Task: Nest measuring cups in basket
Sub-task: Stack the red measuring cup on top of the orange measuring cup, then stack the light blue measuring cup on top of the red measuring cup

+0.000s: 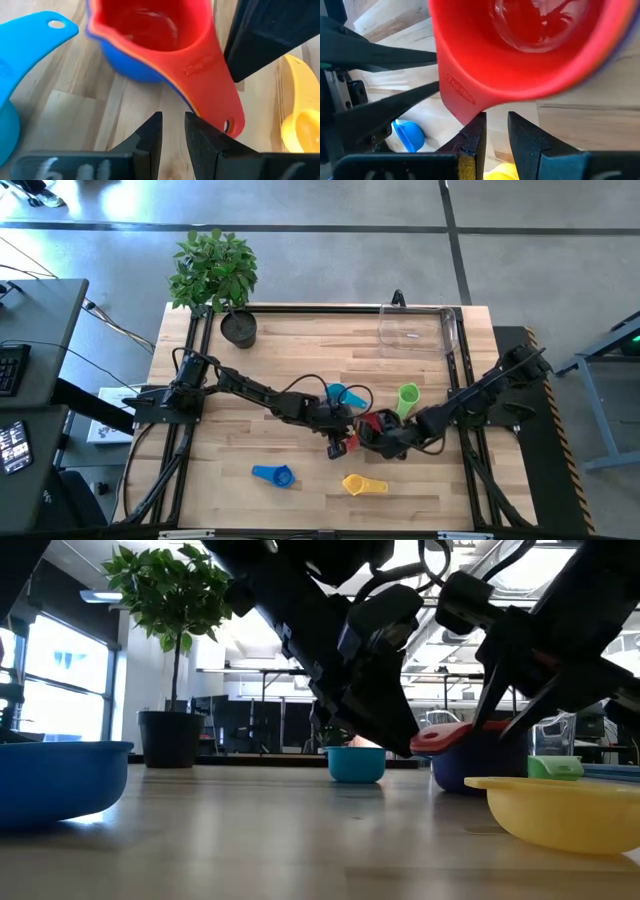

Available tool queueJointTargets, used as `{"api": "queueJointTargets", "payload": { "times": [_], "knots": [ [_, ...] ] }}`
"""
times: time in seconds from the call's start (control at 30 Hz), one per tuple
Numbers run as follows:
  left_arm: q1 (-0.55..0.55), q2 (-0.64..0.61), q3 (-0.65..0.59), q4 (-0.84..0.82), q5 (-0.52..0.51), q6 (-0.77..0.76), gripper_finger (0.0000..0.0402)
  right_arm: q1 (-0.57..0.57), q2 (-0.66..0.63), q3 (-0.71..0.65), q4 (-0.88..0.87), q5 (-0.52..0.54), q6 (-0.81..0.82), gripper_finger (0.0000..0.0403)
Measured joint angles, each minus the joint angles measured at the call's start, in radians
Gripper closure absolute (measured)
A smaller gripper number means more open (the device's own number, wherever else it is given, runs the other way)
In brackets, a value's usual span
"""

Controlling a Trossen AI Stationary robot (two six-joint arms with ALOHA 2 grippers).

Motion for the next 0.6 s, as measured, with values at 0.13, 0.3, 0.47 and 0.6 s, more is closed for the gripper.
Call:
{"api": "queueJointTargets", "payload": {
  "times": [0.13,0.3,0.47,0.6],
  "knots": [
    [0.0,0.0,0.0,-0.001,0.005,0.015,0.0328,-0.001,0.0,0.0,0.002,-0.008,-0.006,0.0332],
    [0.001,-0.001,0.0,-0.054,0.006,0.055,0.0328,0.028,0.0,0.0,0.065,0.005,-0.024,0.0332],
    [0.008,-0.035,0.0,-0.153,0.006,0.092,0.0328,0.059,0.0,0.0,0.133,0.017,-0.024,0.0332],
    [0.02,-0.079,0.0,-0.242,0.004,0.131,0.0328,0.083,0.0,0.0,0.188,0.047,-0.025,0.0332]
  ]
}}
